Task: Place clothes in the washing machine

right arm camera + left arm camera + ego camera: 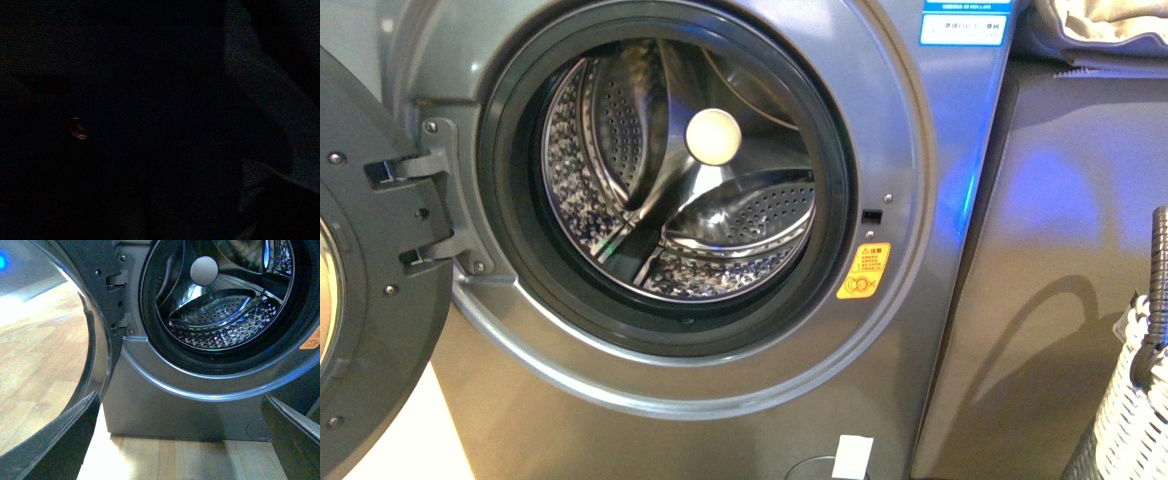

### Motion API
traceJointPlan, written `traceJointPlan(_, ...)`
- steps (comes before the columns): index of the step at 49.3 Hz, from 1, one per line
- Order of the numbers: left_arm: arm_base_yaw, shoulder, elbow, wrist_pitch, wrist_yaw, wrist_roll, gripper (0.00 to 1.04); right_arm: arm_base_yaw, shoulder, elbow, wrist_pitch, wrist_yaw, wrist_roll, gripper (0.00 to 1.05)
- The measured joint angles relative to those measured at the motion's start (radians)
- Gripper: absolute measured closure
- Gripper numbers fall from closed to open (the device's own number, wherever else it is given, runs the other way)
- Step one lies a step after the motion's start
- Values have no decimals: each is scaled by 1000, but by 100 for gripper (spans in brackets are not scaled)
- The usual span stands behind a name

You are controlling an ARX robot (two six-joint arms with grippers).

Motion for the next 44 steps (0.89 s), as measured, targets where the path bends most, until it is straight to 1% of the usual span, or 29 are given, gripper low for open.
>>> traceJointPlan(16,0,0,0,0,0,0,6,-6,17,9,5,-14,-2,8)
traceJointPlan(18,0,0,0,0,0,0,6,-6,17,9,6,-14,-2,10)
traceJointPlan(27,0,0,0,0,0,0,6,-12,18,9,8,-6,-5,35)
traceJointPlan(28,0,0,0,0,0,0,6,-12,18,9,8,-6,-5,37)
traceJointPlan(33,0,0,0,0,0,0,6,-13,12,-2,26,-13,2,54)
traceJointPlan(34,0,0,0,0,0,0,6,-13,11,-3,27,-14,3,55)
traceJointPlan(37,0,0,0,0,0,0,6,-13,0,-16,37,-19,11,65)
traceJointPlan(44,0,0,0,0,0,0,6,-23,-34,-46,43,-31,51,82)
